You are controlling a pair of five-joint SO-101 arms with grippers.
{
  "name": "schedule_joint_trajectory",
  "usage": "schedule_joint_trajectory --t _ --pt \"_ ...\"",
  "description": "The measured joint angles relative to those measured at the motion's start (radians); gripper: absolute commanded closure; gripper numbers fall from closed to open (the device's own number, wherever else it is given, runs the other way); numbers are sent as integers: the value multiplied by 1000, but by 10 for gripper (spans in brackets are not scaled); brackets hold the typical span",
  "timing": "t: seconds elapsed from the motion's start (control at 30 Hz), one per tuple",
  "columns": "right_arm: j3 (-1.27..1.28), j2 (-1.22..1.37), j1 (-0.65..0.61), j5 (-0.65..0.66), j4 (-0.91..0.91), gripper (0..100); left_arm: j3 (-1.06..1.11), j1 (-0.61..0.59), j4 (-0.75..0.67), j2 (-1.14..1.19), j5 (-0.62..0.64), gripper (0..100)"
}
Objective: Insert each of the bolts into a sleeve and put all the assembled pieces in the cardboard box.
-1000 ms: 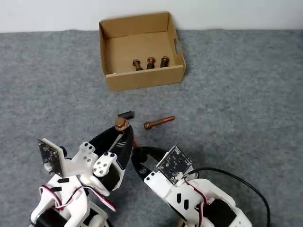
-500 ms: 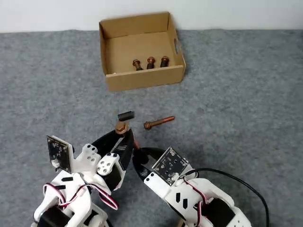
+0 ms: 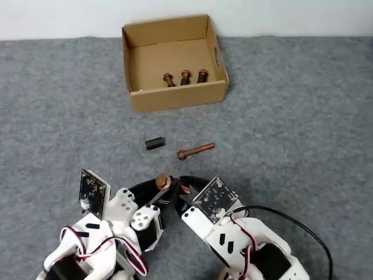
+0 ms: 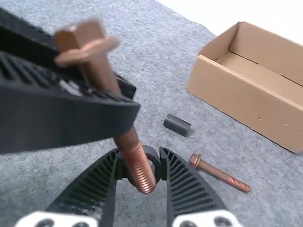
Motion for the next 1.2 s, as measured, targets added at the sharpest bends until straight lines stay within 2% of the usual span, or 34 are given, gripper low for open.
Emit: schedule_joint_trajectory --t 0.2,0.4,0.7,0.9,0.97,1.13,1.2 --pt "-2 0 3 5 0 990 -2 -75 3 0 -3 995" --pt "-5 -2 0 6 -2 990 0 -150 -31 3 -71 995" --pt "-5 -2 0 6 -2 990 0 -149 -31 5 -83 995" --pt "-3 -2 6 6 -2 990 -2 -29 3 2 -138 991" --pt "-3 -2 8 8 -2 990 11 -14 5 0 -180 956" --pt "-6 -3 5 8 0 990 57 -20 8 14 -292 773" --pt "-8 -2 5 8 0 990 58 -44 12 0 -315 742"
